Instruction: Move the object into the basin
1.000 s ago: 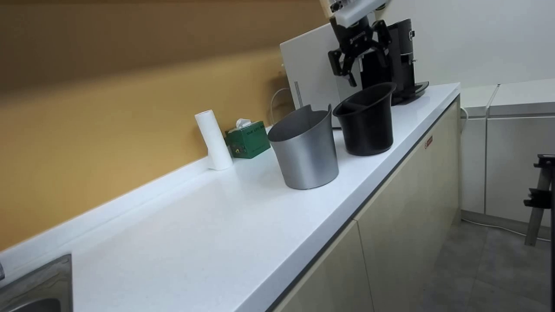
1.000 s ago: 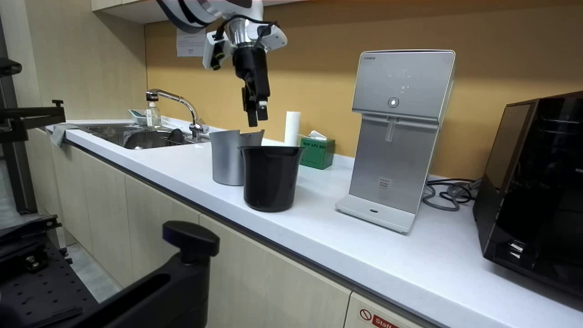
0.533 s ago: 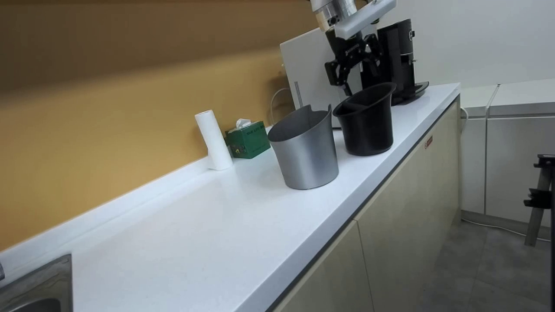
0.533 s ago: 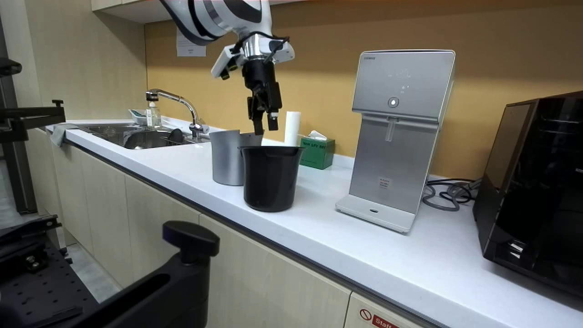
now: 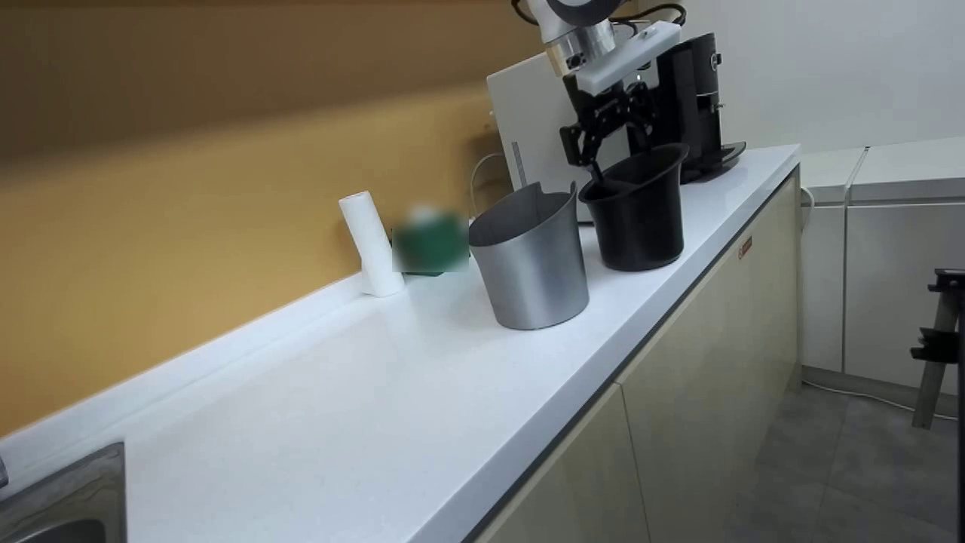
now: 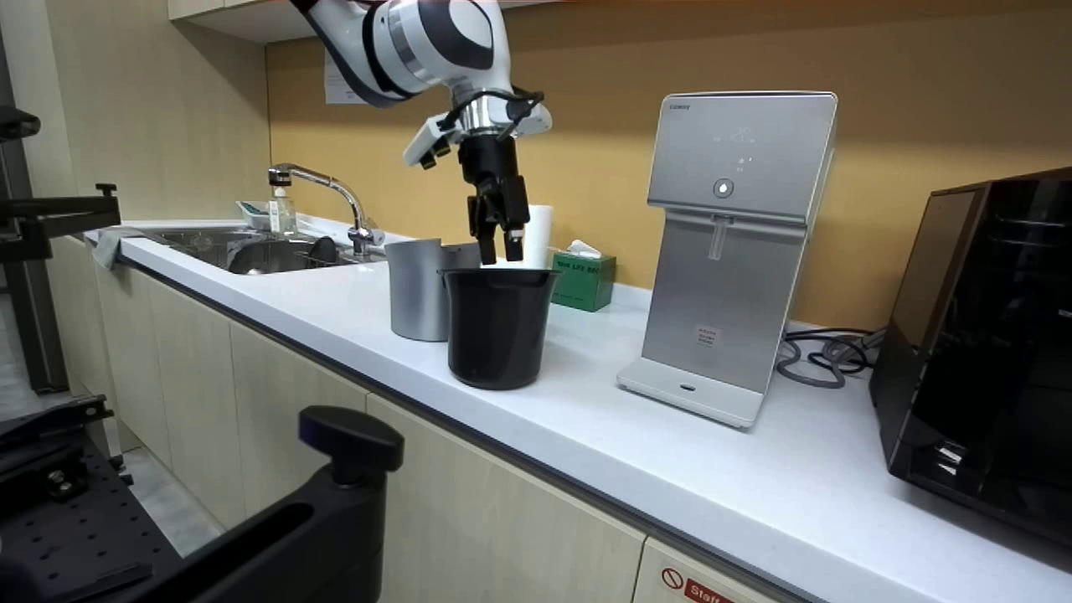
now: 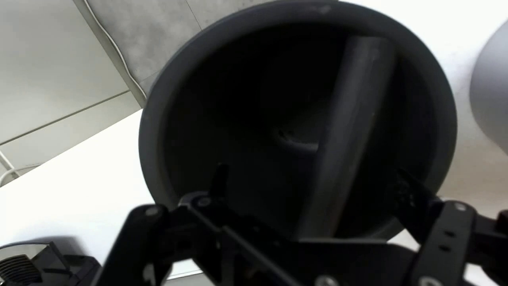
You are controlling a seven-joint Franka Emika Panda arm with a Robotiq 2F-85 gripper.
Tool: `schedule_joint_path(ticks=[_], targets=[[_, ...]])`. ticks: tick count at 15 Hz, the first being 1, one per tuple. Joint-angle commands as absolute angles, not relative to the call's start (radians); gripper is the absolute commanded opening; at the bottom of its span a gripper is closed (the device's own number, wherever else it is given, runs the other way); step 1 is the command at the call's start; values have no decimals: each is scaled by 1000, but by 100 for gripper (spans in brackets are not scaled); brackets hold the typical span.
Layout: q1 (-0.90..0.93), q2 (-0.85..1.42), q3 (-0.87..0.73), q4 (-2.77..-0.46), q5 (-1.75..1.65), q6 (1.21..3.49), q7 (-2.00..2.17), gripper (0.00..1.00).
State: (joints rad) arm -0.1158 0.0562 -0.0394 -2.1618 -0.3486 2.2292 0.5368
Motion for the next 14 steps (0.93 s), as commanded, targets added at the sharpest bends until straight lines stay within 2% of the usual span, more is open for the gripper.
schedule_joint_path(ticks=[1,13,14], targets=[[-96,90,-69,-2139,-331,2263,610,100],[-80,156,-111,-2143,-303,2324,705,100],[-78,159,-112,-2144,-301,2325,705,83]])
